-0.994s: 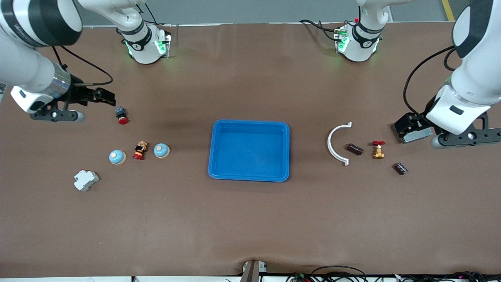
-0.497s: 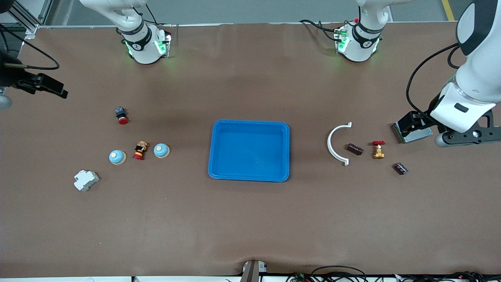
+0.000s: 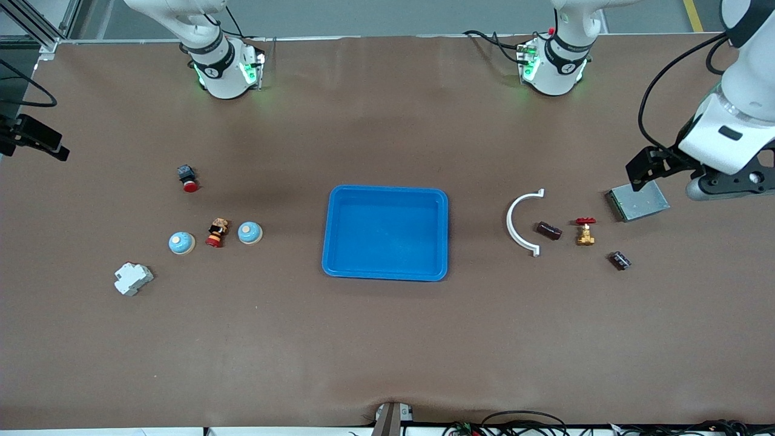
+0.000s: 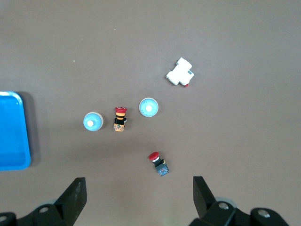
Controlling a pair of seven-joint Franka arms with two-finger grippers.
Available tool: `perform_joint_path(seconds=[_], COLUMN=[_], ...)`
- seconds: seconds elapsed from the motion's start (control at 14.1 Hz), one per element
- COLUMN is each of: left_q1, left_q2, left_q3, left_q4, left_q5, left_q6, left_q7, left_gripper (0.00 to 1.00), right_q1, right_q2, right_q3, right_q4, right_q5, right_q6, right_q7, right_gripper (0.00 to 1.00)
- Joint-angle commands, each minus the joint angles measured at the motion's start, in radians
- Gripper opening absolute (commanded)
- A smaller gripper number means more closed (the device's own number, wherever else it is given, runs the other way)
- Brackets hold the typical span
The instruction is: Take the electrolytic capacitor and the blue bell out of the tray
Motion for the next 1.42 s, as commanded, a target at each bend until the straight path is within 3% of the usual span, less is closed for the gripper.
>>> perform_joint_path(seconds=[0.0, 0.21, 0.43, 0.85, 1.35], left_q1=[-0.120, -0.138, -0.127, -0.073, -0.059], left_q2=[-0.119, -0.201, -0.220, -0.217, -0.157], left_q3=[0.169, 0.178, 0.174, 0.178, 0.178], left_q4=[-0.126, -0.232, -0.254, -0.242, -0.177], left_q5=[-0.081, -0.084, -0.089, -0.164, -0.127], left_q6=[0.006, 0.046, 0.060, 0.054, 0.043], left_q7=[0.056, 0.062, 0.075, 0.102, 0.095], left_gripper=[1.00, 1.00, 1.00, 1.00, 1.00], right_q1=[-0.023, -0.018, -0.020, -0.023, -0.020], right_q2=[0.016, 0.011, 0.008, 0.007, 0.004], right_q3=[0.017, 0.021, 0.021, 0.020, 0.020], right_q4=[0.023, 0.019, 0.006, 0.006, 0.008], right_q5=[0.002, 0.004, 0.008, 0.008, 0.008], right_q6=[-0.008, -0.009, -0.019, -0.005, -0.011], right_q7=[-0.005, 0.061, 0.049, 0.009, 0.009], right_gripper=[1.00, 1.00, 1.00, 1.00, 1.00])
